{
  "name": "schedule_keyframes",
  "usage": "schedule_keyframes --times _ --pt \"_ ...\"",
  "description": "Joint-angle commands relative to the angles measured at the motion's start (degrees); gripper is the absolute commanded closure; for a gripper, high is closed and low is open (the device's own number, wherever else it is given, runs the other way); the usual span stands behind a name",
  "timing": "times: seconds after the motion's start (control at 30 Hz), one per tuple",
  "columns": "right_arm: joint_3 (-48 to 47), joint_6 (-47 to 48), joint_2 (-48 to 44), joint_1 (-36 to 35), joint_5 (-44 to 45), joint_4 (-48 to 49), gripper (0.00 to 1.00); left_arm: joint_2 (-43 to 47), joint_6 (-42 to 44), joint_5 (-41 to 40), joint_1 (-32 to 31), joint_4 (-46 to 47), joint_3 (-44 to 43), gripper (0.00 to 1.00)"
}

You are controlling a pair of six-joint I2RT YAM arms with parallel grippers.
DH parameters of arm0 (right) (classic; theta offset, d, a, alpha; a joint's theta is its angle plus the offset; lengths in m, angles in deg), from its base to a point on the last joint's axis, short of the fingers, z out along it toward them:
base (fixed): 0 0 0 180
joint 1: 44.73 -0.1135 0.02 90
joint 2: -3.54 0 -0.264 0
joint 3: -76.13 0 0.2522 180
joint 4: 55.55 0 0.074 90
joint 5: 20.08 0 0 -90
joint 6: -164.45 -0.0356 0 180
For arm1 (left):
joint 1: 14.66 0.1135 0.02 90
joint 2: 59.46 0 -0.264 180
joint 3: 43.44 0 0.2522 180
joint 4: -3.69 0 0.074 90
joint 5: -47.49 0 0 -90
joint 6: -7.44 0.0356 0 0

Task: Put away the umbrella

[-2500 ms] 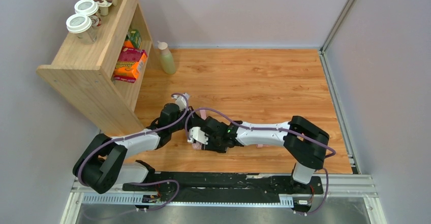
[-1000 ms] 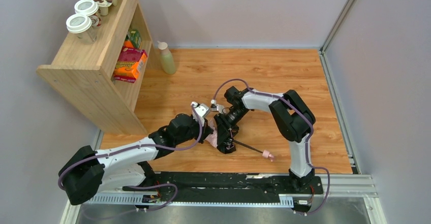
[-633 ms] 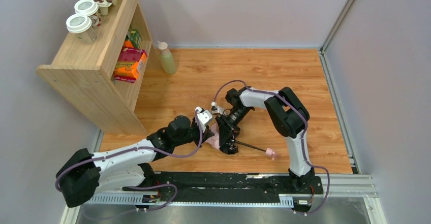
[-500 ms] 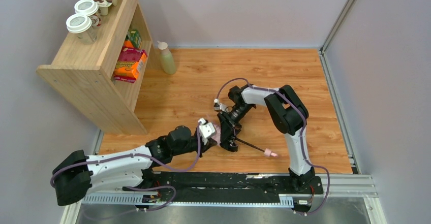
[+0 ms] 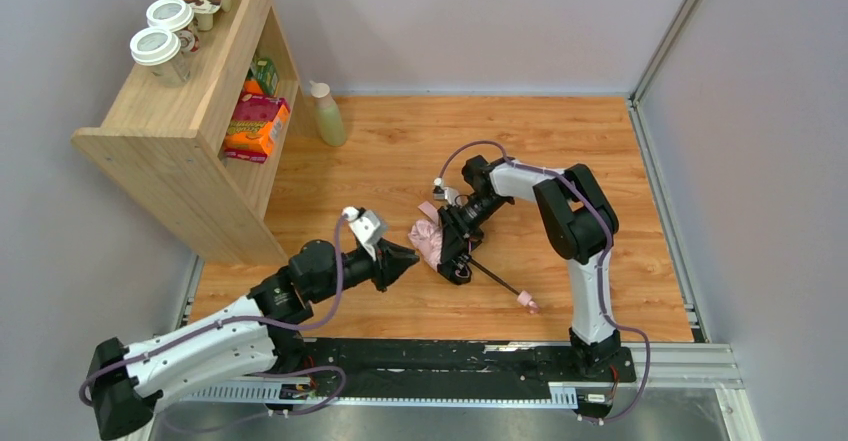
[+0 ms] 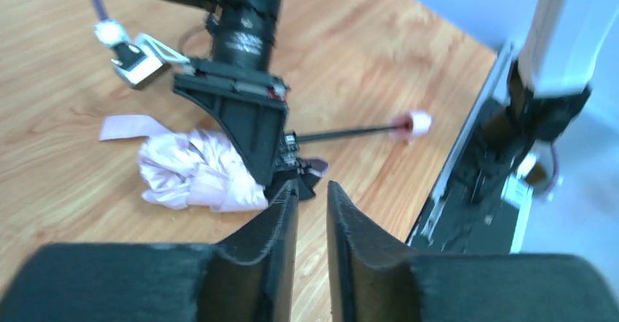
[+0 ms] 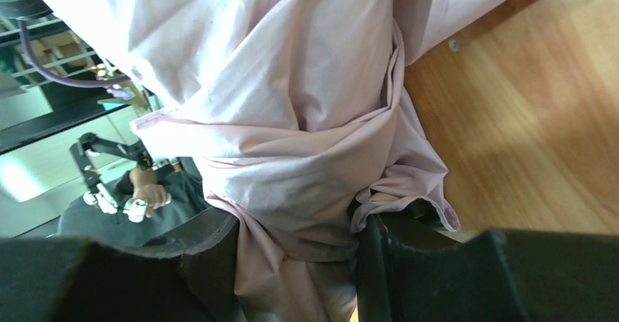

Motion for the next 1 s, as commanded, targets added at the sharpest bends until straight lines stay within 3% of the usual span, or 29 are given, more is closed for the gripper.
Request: schedule_keyframes --times 0.0,0.1,0.17,0.2,0.33,0.53,0.6,0.7,0.83,0.97 --pt "1.0 -2.2 -0.8 -1.8 12.5 3.1 1.0 3.4 -17.0 -5.6 3.6 -13.3 -7.3 0.66" --pt "1.2 -2.7 -1.3 -2.4 15.0 3.7 1.0 -0.9 -28.1 -6.4 9.0 -22.6 -9.3 0.61" --pt "1.6 -3.2 -2.1 -2.3 15.8 4.2 1.0 -5.6 -34.8 1.8 13.1 -21.0 -8.8 0.55" --pt "1.4 -2.9 -2.4 -2.4 15.8 4.0 1.0 -8.8 -37.7 7.2 14.3 -17.0 -8.0 0.43" --pt "2.1 -1.3 -4.5 -3.3 19.5 4.9 1.0 -13.3 -42.5 7.0 15.1 -16.5 -8.2 0.42" --pt "6.8 0.2 -12.0 -9.0 28.5 12.7 1.0 -6.9 -49.8 2.8 19.0 -18.9 -4.8 0.44" --pt "7.8 -0.3 -15.1 -9.2 26.3 15.2 1.0 -4.7 -51.8 4.4 20.4 -16.9 -2.7 0.45" --pt "8.7 -2.3 -18.8 -9.2 20.9 17.7 1.0 -2.2 -52.9 6.7 20.5 -11.7 1.0 0.25" --pt "9.0 -6.8 -21.8 -9.5 15.9 21.0 1.0 1.9 -56.5 5.0 20.5 -4.7 3.8 0.24" --pt "9.4 -8.2 -23.9 -10.8 14.9 22.0 1.0 2.3 -56.3 0.5 20.5 -6.8 1.1 0.24"
